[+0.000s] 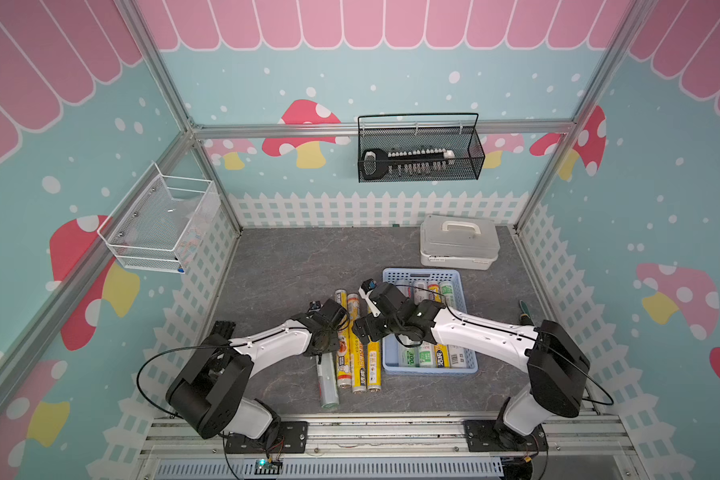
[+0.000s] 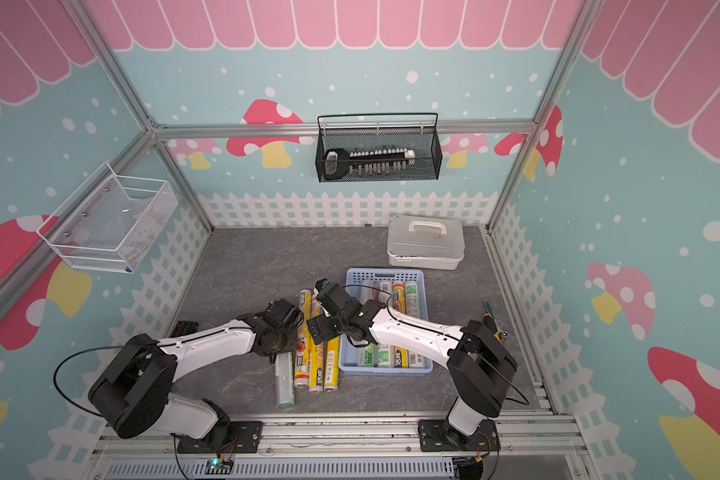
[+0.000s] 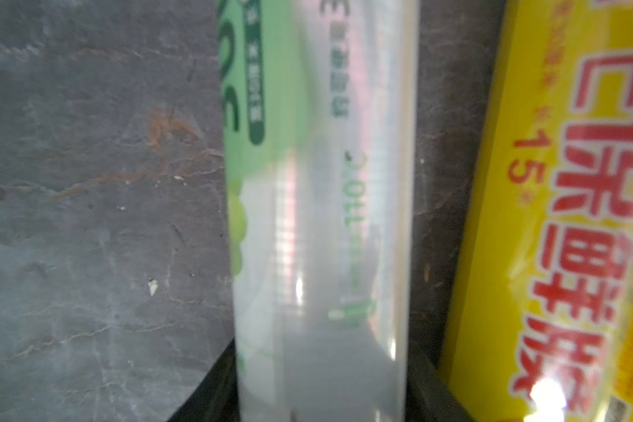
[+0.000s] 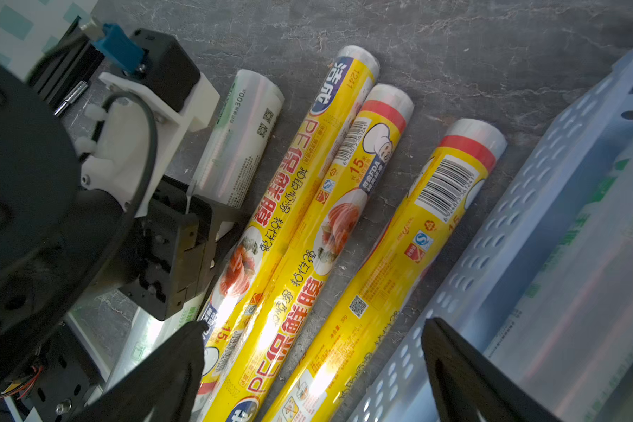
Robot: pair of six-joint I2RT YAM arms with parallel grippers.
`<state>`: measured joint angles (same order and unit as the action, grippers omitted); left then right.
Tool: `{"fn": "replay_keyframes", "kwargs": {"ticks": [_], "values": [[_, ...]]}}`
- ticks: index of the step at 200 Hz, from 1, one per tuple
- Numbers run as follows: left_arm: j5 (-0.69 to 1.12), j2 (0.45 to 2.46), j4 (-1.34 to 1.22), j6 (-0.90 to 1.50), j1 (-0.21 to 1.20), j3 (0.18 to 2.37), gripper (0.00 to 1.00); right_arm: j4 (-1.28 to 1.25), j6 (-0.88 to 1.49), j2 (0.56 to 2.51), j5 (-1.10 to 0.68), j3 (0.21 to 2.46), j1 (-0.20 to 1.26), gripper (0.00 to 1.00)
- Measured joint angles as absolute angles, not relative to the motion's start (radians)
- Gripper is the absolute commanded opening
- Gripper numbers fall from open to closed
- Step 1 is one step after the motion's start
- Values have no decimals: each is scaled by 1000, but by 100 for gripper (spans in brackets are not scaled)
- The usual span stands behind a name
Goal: Put the plastic wrap into the basket
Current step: Pick up the plastic wrap from the center of the board.
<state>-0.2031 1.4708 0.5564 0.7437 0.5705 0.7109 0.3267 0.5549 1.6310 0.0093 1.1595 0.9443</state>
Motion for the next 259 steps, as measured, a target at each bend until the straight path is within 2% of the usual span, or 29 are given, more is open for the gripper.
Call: {"fn": "replay_keyframes", "kwargs": {"ticks": [51,80,149,198,226,259], "values": [[-235,1375,657,723,570,707,5,329,558,1625,22,1159,944,95],[-244,1261,681,709,570,721,0,330,561,1610,39,1152,944,95],[-227,1145,689,684,570,787,0,331,576,1533,101,1100,944,96],[-126,1140,634,682,575,870,0,333,588,1357,226,1008,944,98],[-78,1220,563,685,616,976,0,334,606,1232,288,936,924,98],[-64,1397,513,685,696,1143,0,333,639,1113,288,841,824,98]]}}
